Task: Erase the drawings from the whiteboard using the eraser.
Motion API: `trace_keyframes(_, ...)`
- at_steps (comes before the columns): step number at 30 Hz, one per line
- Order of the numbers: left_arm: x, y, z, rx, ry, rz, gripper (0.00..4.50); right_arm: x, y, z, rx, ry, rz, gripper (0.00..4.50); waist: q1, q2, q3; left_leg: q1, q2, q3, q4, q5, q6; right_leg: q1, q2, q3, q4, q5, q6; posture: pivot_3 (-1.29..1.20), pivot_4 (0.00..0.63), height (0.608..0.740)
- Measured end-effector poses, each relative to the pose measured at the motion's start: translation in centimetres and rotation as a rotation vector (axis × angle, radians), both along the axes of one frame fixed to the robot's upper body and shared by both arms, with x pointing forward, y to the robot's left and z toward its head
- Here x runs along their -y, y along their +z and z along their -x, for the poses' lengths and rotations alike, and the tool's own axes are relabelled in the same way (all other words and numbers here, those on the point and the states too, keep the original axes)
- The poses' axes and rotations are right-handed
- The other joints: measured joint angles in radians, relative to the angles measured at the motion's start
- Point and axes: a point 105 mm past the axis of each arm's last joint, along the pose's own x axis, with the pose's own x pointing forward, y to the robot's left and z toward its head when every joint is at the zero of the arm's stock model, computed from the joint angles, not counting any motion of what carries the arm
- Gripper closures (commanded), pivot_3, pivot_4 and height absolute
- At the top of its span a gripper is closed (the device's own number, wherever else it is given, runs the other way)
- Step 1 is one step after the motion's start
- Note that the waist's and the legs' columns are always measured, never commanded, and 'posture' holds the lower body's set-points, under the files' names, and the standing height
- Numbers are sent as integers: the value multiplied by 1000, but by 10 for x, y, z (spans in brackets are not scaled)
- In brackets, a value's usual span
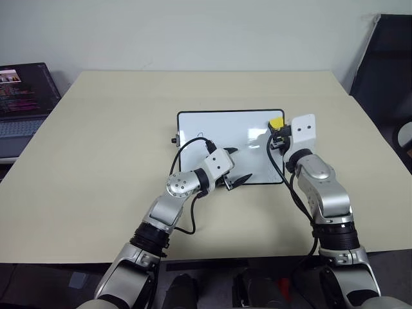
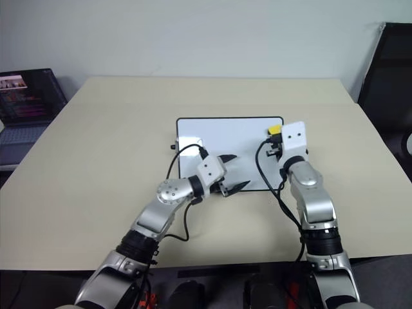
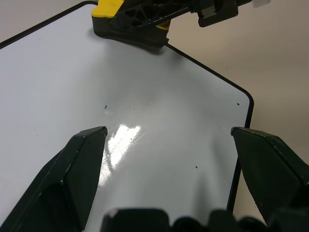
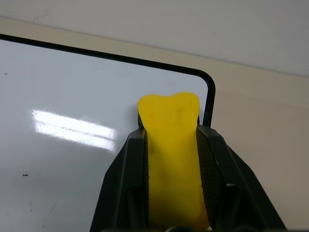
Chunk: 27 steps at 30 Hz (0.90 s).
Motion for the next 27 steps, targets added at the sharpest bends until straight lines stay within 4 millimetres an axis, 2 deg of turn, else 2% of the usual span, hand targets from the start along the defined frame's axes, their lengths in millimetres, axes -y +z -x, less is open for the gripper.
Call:
trace_keyframes(9, -3, -8, 3, -27, 10, -2, 0, -7, -20, 20, -97, 85, 19, 3465, -3, 0, 0, 2, 0, 0, 0, 0, 0, 1, 0, 0, 1, 0, 0, 0, 150, 740)
trace_keyframes(17, -7, -8, 3, -29, 59, 24, 0, -9, -17, 20, -78, 118, 8, 3465, -7, 0, 0, 1, 1, 1, 0, 0, 0, 0, 1, 0, 0, 0, 0, 0, 150, 740)
trace_keyframes(23, -25, -14, 12, -28, 215, 55, 0, -16, -14, 25, -42, 192, -2, 3465, -7, 0, 1, -1, 1, -1, -2, 0, 0, -1, 0, 0, -1, 0, 0, 0, 150, 740)
trace_keyframes(27, -43, -29, 26, -38, 321, 24, 0, -18, -15, 29, -36, 241, 1, 3465, -8, 1, 2, -1, 1, 0, -2, 0, 0, -1, 0, 0, -1, -1, 0, 0, 150, 740)
